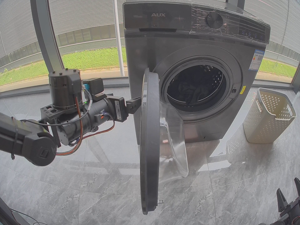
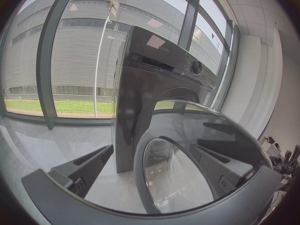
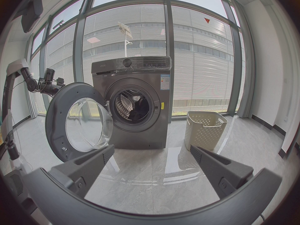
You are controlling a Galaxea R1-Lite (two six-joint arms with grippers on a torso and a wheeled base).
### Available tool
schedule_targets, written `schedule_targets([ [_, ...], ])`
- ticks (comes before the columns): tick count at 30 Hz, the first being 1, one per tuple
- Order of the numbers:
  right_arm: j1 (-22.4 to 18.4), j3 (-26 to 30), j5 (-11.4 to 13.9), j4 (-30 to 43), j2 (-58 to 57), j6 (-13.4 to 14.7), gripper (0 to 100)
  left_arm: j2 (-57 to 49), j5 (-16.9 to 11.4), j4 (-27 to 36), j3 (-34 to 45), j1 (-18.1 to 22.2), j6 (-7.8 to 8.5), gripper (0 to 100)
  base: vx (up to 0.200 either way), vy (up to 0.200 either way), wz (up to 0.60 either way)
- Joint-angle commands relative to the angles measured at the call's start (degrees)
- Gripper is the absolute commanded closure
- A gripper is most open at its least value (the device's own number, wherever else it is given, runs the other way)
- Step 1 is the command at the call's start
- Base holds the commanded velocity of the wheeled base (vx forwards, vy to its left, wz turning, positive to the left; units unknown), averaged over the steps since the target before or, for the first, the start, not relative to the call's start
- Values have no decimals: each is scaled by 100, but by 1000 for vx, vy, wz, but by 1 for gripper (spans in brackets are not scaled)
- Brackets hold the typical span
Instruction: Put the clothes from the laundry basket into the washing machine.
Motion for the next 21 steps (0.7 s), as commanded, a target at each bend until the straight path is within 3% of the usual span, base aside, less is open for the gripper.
schedule_targets([
  [1, 0, 40, 1, -1, -66, -1, 0, 502, -25, -14, -309, -351, -88, 0, 0, 0, 0],
  [2, 0, 40, 1, -1, -66, -1, 0, 555, -16, -23, -414, -483, -281, 0, 0, 0, 0],
  [3, 0, 40, 1, -1, -66, -1, 0, 564, -16, -31, -467, -509, -360, 0, 0, 0, 0],
  [4, 0, 40, 1, -1, -66, -1, 0, 617, 10, -14, -678, -588, -641, 0, 0, 0, 0],
  [6, 0, 40, 1, -1, -66, -1, 0, 643, 19, 4, -792, -623, -782, 0, 0, 0, 0],
  [14, 0, 40, 1, -1, -66, -1, 0, 617, 36, -14, -493, -562, -747, 0, 0, 0, 0],
  [18, 0, 40, 1, -1, -66, -1, 0, 336, 45, -49, -10, -474, -606, 0, 0, 0, 0],
  [19, 0, 40, 1, -1, -66, -1, 0, -130, 71, -49, 526, -386, -413, 0, 0, 0, 0],
  [21, 0, 40, 1, -1, -66, -1, 0, -640, 71, -110, 1019, -359, -325, 0, 0, 0, 0],
])
